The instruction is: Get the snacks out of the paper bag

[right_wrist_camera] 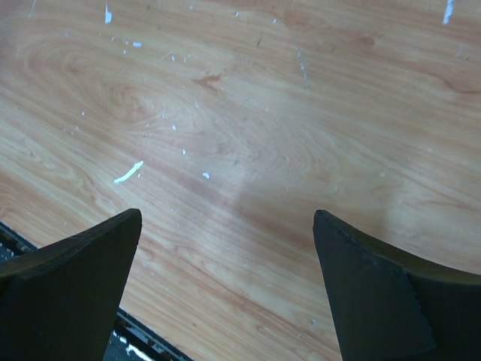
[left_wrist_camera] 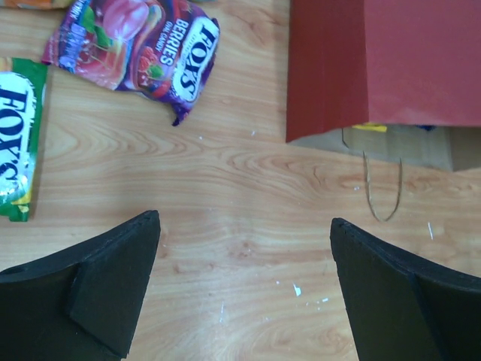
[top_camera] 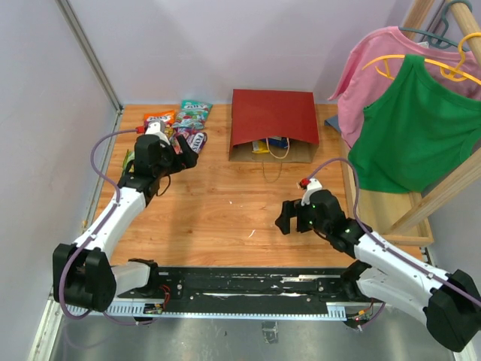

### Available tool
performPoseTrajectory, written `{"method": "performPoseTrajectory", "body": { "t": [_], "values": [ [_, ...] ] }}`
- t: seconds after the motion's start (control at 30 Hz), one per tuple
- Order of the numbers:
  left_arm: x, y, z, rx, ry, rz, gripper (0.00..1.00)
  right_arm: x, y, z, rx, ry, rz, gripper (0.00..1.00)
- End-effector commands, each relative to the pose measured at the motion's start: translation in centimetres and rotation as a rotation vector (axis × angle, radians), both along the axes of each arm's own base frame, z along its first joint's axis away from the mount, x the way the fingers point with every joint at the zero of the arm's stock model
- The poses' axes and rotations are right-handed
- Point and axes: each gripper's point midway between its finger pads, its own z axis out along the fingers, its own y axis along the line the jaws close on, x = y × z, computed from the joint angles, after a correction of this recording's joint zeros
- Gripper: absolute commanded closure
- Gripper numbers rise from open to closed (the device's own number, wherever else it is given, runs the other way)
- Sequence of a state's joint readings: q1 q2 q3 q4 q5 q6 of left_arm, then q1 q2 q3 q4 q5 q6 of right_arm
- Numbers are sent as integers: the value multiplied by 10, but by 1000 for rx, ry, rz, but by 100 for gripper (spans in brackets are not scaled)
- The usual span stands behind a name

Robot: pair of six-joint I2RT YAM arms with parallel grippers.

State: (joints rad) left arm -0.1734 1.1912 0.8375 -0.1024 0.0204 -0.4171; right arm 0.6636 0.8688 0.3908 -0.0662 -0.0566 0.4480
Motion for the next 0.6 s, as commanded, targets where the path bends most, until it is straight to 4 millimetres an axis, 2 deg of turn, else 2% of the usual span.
{"method": "performPoseTrajectory", "body": {
  "t": [0.0, 0.13, 0.27, 0.43, 0.57],
  "values": [
    [-9, -15, 8, -27, -40, -101, 0, 34, 1, 31, 21, -88, -71, 1],
    [-13, -22, 8, -58, -51, -130, 0, 55, 4, 38, 2, -107, -103, 1],
    [-16, -26, 5, -80, -47, -144, 0, 83, 4, 50, 6, -165, -186, 11],
    [-21, -30, 5, -102, -59, -165, 0, 120, 20, 66, 124, -249, -277, 25],
    [-23, -29, 5, -102, -61, -162, 0, 154, 38, 63, 203, -238, -358, 33]
  ]
}}
